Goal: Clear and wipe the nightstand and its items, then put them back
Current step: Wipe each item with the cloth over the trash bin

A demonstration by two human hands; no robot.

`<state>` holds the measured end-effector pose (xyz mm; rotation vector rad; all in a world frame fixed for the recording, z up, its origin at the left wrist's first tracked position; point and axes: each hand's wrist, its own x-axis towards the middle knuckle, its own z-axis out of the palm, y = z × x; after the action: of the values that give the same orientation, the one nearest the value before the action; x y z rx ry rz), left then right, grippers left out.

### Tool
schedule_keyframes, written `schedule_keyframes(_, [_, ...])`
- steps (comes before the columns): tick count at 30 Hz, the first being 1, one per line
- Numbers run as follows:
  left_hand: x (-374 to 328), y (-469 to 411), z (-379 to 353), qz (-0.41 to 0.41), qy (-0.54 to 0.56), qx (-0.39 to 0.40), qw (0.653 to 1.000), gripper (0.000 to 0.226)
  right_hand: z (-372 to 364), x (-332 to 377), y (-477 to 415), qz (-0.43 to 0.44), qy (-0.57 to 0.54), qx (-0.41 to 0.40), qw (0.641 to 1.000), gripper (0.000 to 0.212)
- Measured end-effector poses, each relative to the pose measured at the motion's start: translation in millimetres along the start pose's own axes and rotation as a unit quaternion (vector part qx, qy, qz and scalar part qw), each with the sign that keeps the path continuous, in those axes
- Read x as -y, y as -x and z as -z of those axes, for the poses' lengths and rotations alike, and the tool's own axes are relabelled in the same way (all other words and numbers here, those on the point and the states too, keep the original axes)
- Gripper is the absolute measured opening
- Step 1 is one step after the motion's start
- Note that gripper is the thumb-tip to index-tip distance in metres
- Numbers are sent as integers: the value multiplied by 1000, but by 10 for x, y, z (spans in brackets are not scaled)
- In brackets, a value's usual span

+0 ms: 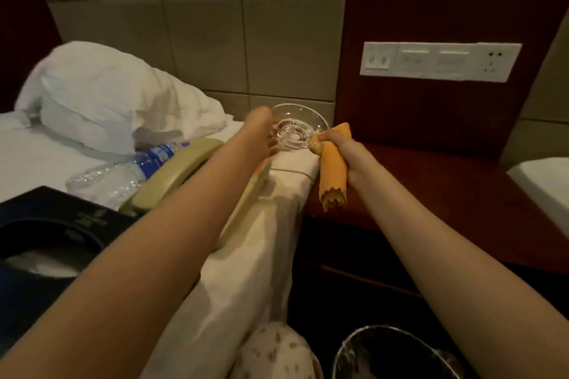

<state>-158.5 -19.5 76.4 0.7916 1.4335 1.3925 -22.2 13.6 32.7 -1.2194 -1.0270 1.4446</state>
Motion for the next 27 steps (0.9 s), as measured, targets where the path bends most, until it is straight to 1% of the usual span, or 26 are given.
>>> schedule_keyframes(2, [-152,-190,183,-22,-26,-9,999,28,-202,113,-133,12,19,23,999,69])
schedule_keyframes(5, [-306,-433,408,-28,-28,-32,999,31,-504,295,-296,13,41,61,997,67])
schedule_keyframes(9, [-423,-727,655,-24,-28,-72,997,29,-869,399,-630,5,68,94,993,81])
schedule_keyframes(10, [-444,-803,707,-24,-34,-86,995,28,-942,435,-664,9,75,96,992,79])
schedule_keyframes(13, [-498,-1034,810,-21,-84,-124,989,28,-1084,511,-734,36,105,86,990,57])
schedule_keyframes(15, [-475,-1208,865,-23,-148,-152,977,29,-1141,477,-904,60,151,57,985,44])
schedule_keyframes(17, [-424,-1355,897,-21,-203,-176,963,23,-1202,434,-1036,103,213,27,971,39])
schedule_keyframes(18, [-390,-1416,907,-14,-218,-182,959,16,-1237,408,-1087,113,239,28,964,41])
schedule_keyframes(19, [-353,-1481,922,-10,-230,-186,955,15,-1273,384,-1126,114,266,36,957,43])
schedule_keyframes(21, [-295,-1583,936,-2,-251,-181,951,26,-1346,339,-1205,113,315,56,940,45])
schedule_keyframes(23, [-257,-1718,970,15,-282,-176,943,30,-1419,308,-1254,118,337,66,932,44])
schedule_keyframes(25, [-225,-1784,1003,57,-313,-172,932,25,-1490,289,-1278,122,352,75,925,43])
schedule_keyframes(26, [-209,-1797,1027,75,-337,-159,925,18,-1520,282,-1282,124,361,80,921,42])
schedule_keyframes(27, [-197,-1782,1034,95,-360,-144,917,16,-1544,279,-1276,125,367,81,918,42])
